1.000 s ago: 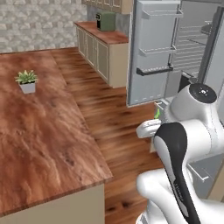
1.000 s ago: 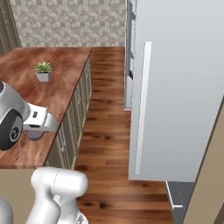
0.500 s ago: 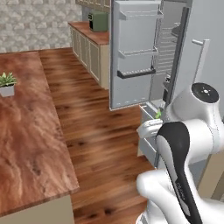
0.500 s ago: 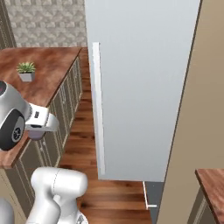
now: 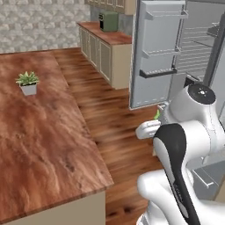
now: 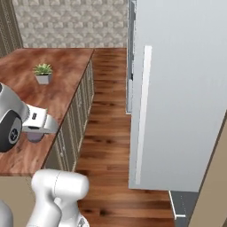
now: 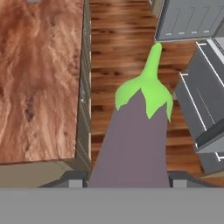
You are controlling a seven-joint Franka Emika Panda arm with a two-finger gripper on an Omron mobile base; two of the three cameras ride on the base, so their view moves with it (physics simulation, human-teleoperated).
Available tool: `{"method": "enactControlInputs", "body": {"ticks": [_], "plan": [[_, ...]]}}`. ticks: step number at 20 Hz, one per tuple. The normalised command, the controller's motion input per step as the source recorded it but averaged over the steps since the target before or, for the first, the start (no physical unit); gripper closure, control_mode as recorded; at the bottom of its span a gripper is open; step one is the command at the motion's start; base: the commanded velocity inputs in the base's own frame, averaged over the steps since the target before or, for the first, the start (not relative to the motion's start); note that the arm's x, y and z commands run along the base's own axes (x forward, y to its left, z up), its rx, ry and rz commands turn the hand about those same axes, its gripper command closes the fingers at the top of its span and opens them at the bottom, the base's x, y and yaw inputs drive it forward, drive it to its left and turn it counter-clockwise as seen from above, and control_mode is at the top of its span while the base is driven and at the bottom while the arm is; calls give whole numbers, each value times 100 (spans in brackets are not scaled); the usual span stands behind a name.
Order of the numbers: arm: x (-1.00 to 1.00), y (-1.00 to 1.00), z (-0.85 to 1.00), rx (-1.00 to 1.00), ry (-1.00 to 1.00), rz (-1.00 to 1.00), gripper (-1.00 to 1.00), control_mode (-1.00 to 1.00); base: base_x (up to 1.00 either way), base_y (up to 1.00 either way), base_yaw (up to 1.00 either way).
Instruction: Place the beer on the top shelf of the fridge to keep it out of children's reach, and place the eggplant and mango on lower shelves for easy access.
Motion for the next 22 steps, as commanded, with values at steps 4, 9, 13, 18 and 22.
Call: {"method": "enactControlInputs", "body": {"ticks": [4,9,13,18,22], "plan": [[0,0,0,0,0,0,100,100,51,1,2],[0,0,0,0,0,0,100,100,51,-37,4],[0,0,0,0,0,0,100,100,22,-42,6],[0,0,0,0,0,0,100,100,49,-7,9],[0,0,0,0,0,0,100,100,84,0,11]]}}
